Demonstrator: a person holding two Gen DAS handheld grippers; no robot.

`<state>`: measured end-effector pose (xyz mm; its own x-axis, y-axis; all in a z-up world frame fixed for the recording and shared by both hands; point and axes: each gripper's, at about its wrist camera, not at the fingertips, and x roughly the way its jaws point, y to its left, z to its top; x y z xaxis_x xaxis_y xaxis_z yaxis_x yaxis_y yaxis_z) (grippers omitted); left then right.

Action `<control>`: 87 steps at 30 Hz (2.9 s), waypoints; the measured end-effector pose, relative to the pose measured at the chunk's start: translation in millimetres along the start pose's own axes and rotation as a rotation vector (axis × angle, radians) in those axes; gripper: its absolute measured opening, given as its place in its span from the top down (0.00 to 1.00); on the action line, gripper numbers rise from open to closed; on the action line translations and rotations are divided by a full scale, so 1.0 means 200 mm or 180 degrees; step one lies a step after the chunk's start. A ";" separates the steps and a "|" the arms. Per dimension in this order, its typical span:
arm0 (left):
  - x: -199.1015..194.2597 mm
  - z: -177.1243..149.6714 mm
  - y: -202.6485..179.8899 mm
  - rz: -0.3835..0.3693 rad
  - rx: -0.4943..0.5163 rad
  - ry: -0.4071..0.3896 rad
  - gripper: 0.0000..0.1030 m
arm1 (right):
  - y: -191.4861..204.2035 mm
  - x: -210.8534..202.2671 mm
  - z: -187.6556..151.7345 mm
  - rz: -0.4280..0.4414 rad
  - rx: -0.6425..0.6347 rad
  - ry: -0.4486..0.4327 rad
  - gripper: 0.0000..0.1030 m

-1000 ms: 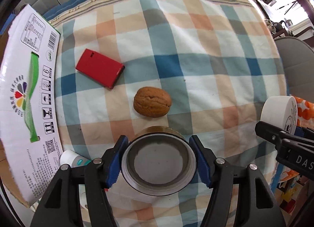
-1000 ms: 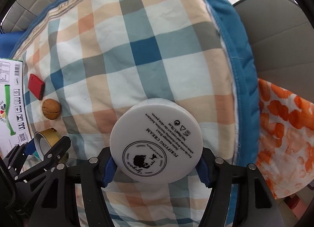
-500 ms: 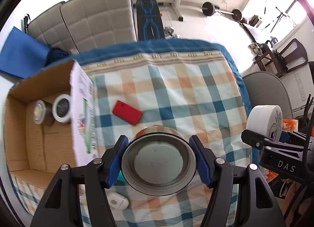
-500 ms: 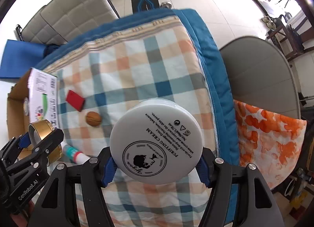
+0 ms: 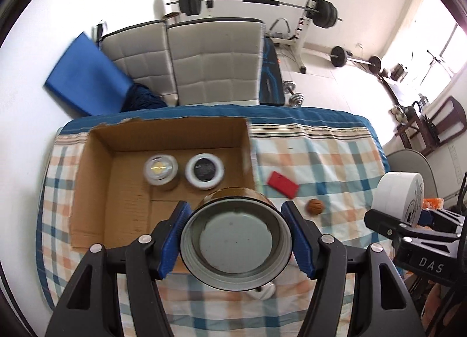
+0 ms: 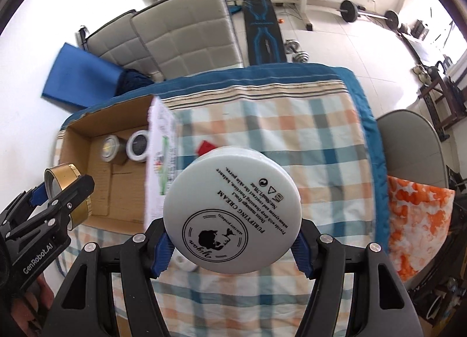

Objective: Organize rigid objects
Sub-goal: 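Carry the cream jar and gold-rimmed lid into the box and release them, then lift both tools out of the box over the table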

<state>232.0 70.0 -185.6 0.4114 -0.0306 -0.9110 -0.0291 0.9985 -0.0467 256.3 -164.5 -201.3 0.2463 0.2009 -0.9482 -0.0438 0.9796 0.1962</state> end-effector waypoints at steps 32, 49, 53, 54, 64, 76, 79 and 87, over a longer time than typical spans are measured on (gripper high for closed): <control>0.97 0.13 0.95 0.0190 -0.0144 0.1034 0.40 | 1.08 1.31 0.11 -0.0095 0.0154 0.1137 0.33; 1.22 0.22 1.00 0.0123 -0.0125 0.1257 0.39 | 1.13 1.52 0.17 -0.0272 0.0282 0.1129 0.32; 1.22 0.21 1.03 0.0047 -0.0230 0.1358 0.37 | 1.16 1.53 0.19 -0.0334 0.0245 0.1135 0.28; 1.20 0.21 1.04 0.0027 -0.0250 0.1361 0.36 | 1.16 1.53 0.19 -0.0331 0.0235 0.1139 0.26; 0.99 0.21 0.98 -0.0057 -0.0191 0.1274 0.05 | 1.20 1.45 0.22 -0.0297 0.0186 0.1220 0.13; 0.66 0.14 1.05 0.0026 -0.0212 0.0878 0.00 | 1.32 1.18 0.20 -0.0230 0.0053 0.1028 0.00; 0.56 0.12 1.05 0.0074 -0.0201 0.0749 0.00 | 1.32 1.09 0.14 -0.0244 0.0031 0.0928 0.00; 0.26 0.04 1.00 0.0142 -0.0254 0.0453 0.00 | 1.31 0.81 -0.03 -0.0181 -0.0047 0.0655 0.00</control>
<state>255.0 268.7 -238.0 0.2750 0.0018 -0.9614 -0.1190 0.9924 -0.0322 279.4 125.7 -305.3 0.0457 0.1410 -0.9890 -0.0500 0.9891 0.1387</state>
